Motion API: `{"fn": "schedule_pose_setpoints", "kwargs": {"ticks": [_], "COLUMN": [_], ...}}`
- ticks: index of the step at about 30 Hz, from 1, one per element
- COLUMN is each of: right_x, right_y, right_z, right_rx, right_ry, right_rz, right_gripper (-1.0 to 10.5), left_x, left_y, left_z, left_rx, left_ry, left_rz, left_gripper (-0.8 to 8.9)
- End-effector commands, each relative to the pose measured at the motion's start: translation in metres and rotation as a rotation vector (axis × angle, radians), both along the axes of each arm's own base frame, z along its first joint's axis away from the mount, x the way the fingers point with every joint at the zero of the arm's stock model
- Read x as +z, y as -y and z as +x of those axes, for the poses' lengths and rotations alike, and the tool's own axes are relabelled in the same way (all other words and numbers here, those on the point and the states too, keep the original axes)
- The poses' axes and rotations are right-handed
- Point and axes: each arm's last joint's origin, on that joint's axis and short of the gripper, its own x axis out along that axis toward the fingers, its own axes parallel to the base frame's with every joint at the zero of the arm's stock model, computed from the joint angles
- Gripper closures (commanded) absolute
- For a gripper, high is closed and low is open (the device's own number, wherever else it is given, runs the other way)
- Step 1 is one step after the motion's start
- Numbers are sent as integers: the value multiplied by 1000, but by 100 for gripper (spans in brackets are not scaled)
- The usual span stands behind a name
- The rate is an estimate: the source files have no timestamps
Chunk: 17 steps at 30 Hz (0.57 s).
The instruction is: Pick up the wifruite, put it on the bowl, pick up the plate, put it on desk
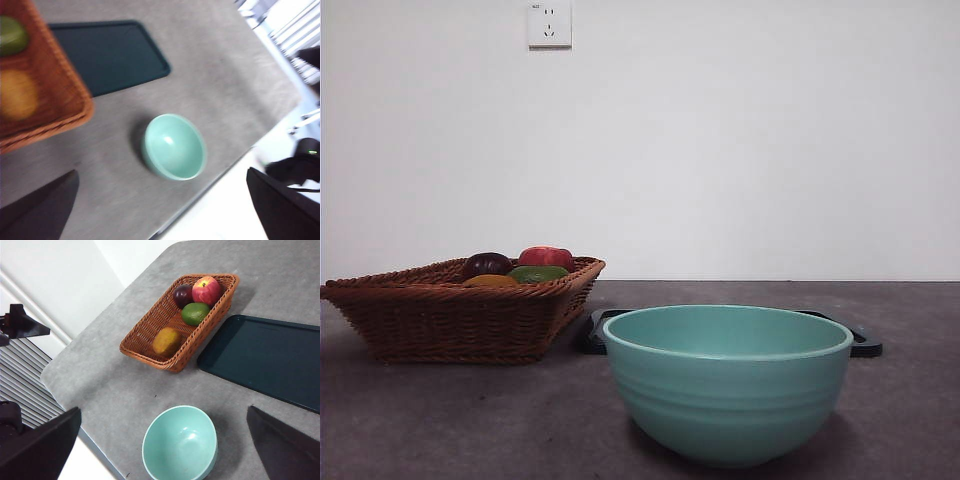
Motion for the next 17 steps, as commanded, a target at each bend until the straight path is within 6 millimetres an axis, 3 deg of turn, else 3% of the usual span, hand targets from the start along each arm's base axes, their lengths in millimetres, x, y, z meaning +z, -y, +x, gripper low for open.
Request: {"fn": "schedule_pose_setpoints", "kwargs": {"ticks": [1,10,17], "right_x": [5,5,14], "right_y": [0,0,1], "right_z": [-2,-4,-9], "right_rx": [2,1,0], "right_ry": [-2,-28,-9], "right_rz": [12,8,-1], "right_gripper": [311,311,312], "left_x": [13,32,22], "left_y": [1,8,27], "left_z": [7,51,103], "left_rx": [17,182,203], "left_ry": [23,-34,-138], "left_rz": [90,324,406], "left_gripper": [189,189,191]}}
